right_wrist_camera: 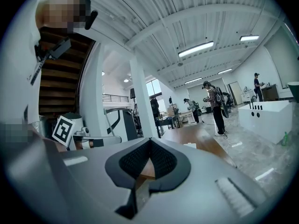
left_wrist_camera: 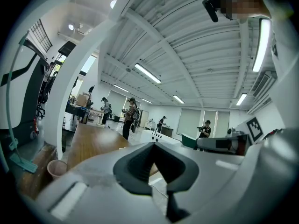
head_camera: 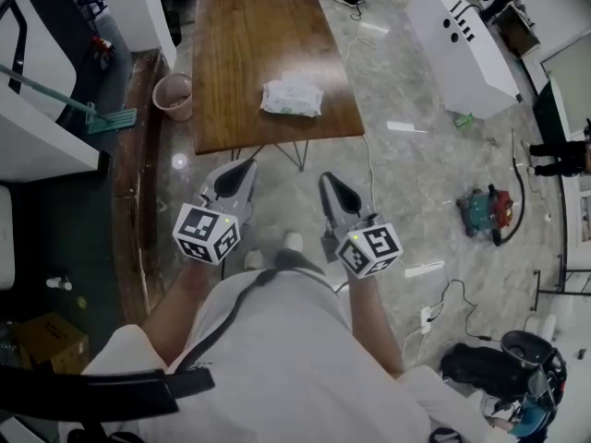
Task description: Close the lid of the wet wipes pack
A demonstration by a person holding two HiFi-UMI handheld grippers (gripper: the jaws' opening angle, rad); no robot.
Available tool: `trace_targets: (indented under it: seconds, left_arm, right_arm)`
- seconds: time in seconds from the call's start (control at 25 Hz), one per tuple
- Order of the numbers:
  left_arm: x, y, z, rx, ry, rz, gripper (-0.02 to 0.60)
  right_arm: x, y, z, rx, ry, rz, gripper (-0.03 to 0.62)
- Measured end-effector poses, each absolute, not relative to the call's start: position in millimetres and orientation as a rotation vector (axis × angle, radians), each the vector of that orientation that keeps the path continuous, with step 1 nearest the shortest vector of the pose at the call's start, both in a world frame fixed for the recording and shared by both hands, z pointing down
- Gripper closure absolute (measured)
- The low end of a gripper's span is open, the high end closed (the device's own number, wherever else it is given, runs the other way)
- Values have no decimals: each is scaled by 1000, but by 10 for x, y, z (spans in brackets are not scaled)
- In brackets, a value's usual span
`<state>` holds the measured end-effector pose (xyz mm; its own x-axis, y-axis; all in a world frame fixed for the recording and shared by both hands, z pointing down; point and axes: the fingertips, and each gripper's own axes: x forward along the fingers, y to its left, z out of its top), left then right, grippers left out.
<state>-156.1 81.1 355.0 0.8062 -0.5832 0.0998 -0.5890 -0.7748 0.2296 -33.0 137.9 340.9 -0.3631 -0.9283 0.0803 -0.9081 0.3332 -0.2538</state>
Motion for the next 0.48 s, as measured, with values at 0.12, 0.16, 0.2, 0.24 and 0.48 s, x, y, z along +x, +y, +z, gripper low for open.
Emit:
trace_targets:
  seconds: [0.12, 0.16, 0.2, 0.24, 0.48]
  left_arm:
    - [-1536, 785, 3589, 2741, -902, 37, 578]
    - [-1532, 772, 3602, 2738, -903, 40, 578]
    - [-1528, 757, 3614, 2736, -904, 44, 578]
    - [-1520, 738, 3626, 2734, -906, 49, 578]
    - [-1365, 548, 3661, 2729, -934, 72, 578]
  right_arm:
    - [-285, 1344, 3443, -1736, 2495, -397, 585]
    - [-280, 1325, 3456, -1734, 2496, -402, 585]
    - [-277, 1303, 3468, -1730, 2498, -406, 585]
    - [-272, 1276, 3478, -1726, 2500, -408, 585]
    - [-149, 1025, 3536, -1679, 2514, -422, 586]
